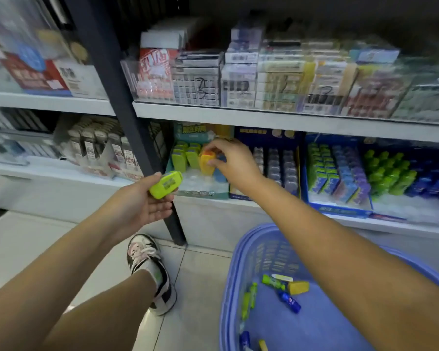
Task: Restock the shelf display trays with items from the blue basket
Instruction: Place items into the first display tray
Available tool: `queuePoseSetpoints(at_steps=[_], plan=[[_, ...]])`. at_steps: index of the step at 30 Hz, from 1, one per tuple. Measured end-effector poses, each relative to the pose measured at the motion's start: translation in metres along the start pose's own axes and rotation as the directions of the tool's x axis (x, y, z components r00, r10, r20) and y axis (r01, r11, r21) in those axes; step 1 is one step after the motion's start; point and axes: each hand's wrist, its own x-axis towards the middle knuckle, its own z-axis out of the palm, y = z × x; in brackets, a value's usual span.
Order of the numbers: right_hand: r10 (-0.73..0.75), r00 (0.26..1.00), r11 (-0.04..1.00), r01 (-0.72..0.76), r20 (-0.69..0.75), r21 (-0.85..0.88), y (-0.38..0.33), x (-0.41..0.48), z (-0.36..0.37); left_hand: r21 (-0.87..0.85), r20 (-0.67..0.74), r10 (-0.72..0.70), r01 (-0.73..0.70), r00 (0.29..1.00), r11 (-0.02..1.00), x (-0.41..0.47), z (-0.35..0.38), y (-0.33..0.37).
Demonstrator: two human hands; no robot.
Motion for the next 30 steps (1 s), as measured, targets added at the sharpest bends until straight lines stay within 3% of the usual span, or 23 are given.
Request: queuePoseSetpoints(at_steps=[6, 15, 20, 24, 27, 29, 30], plan=[[-0.001, 0.992, 0.991, 0.018, 0.127, -0.129, 0.011, 0.019, 0.023, -0.055, 0.007, 0.009, -0.009, 1.000, 0.998, 0.003, -0.017, -0.001], [-0.178, 0.977, 0.888, 0.108, -0.118, -0.448, 0.020, 0.004, 0.042, -0.125, 0.077, -0.026, 0.036, 0.997, 0.992, 0.008, -0.018, -0.010], [-0.134, 0.978, 0.640, 0.208, 0.159, -0.739, 0.014, 0.013, 0.046, -0.169, 0.100, -0.033, 0.049, 0.994, 0.984, 0.010, -0.009, -0.004], [-0.149, 0.959, 0.574, 0.281, 0.240, -0.769, 0.001, 0.019, 0.038, -0.169, 0.101, -0.020, 0.037, 0.995, 0.985, 0.010, 0.001, 0.000], [-0.046, 0.964, 0.624, 0.233, 0.262, -0.746, -0.010, 0.021, 0.031, -0.109, 0.081, 0.040, -0.031, 0.996, 0.994, 0.009, 0.003, -0.005], [0.009, 0.977, 0.804, 0.119, 0.213, -0.583, -0.014, 0.016, 0.026, 0.054, 0.063, 0.138, -0.142, 0.988, 0.988, 0.010, 0.003, -0.009], [0.026, 0.988, 0.911, 0.038, 0.149, -0.411, -0.016, 0.011, 0.023, 0.178, 0.044, 0.204, -0.209, 0.978, 0.962, 0.011, 0.003, -0.011]])
